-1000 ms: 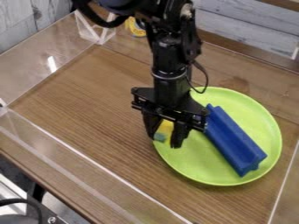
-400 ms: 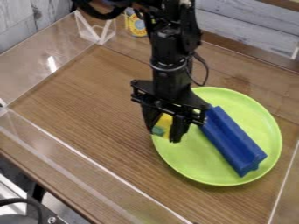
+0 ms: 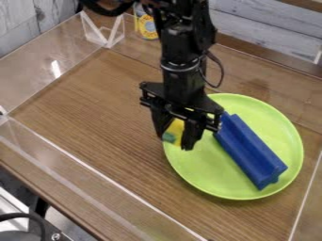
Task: Remove the banana from inside the green plate and put it on the table
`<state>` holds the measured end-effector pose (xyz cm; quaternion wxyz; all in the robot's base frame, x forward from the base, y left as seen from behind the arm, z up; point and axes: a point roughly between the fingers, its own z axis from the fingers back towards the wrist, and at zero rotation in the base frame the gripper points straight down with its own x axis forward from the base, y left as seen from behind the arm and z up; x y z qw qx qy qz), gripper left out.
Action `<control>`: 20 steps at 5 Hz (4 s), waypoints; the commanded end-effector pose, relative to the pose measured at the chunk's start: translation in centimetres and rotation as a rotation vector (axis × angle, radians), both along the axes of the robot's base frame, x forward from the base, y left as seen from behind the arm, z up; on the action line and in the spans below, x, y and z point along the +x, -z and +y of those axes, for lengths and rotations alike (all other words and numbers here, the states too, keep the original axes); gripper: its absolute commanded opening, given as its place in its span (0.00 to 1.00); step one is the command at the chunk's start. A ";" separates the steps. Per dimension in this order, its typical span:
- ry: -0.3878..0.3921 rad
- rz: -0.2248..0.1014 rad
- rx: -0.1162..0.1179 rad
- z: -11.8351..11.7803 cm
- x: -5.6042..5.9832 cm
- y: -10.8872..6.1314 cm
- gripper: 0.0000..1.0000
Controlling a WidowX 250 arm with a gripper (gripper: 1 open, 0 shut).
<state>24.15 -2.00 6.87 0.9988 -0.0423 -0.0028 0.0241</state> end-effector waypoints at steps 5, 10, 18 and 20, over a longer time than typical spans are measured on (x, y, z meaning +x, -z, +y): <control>0.022 -0.105 -0.003 1.5 0.7 -3.3 0.00; 0.026 -0.095 0.029 5.5 0.5 -4.8 0.00; 0.045 -0.077 0.159 14.3 1.4 -0.5 0.00; 0.045 -0.083 0.155 15.4 1.6 1.1 0.00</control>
